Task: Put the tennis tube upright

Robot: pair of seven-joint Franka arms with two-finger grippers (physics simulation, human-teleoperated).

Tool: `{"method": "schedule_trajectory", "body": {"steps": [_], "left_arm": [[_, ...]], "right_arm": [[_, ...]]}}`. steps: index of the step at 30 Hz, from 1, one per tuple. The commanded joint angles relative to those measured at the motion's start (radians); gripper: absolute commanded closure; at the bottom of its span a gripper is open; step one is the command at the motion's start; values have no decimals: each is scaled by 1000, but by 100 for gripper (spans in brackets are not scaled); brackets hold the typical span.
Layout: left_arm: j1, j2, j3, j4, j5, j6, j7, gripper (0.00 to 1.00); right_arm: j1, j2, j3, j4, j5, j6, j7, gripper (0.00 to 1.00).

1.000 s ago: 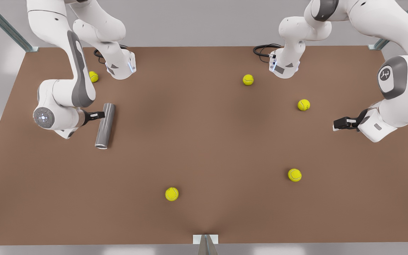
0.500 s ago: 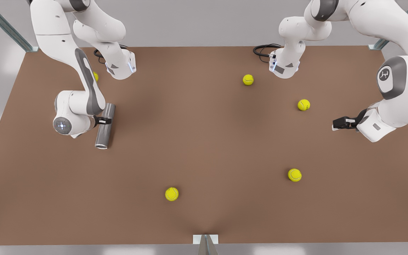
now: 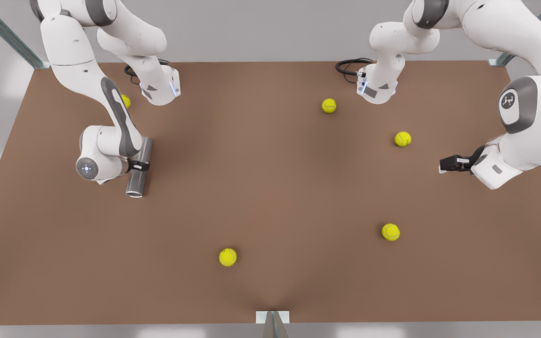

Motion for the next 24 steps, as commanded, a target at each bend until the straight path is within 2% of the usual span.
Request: {"method": "schedule_trajectory", "body": {"steps": [1, 14, 15, 16, 17, 21, 24], "left_arm": [[0, -1, 0, 0, -1, -1, 3, 0], [0, 2, 1, -1, 1, -1, 2, 0], [0, 5, 0, -1, -1, -1, 2, 0], [0, 5, 0, -1, -1, -1, 2, 0], [0, 5, 0, -1, -1, -1, 2, 0], [0, 5, 0, 0, 1, -1, 2, 0], [0, 5, 1, -1, 1, -1, 2, 0]], "right_arm": [[0, 8, 0, 2, 0, 36, -102, 0], [-8, 96, 0, -7, 1, 48, -109, 0], [-8, 96, 0, -7, 1, 48, -110, 12], [-7, 97, 0, -2, 1, 37, -109, 42], [-5, 97, 0, 1, 1, 34, -104, 50], [3, 93, 0, 27, 1, 3, -105, 48], [56, 80, 1, 169, 3, -168, -107, 48]]}}
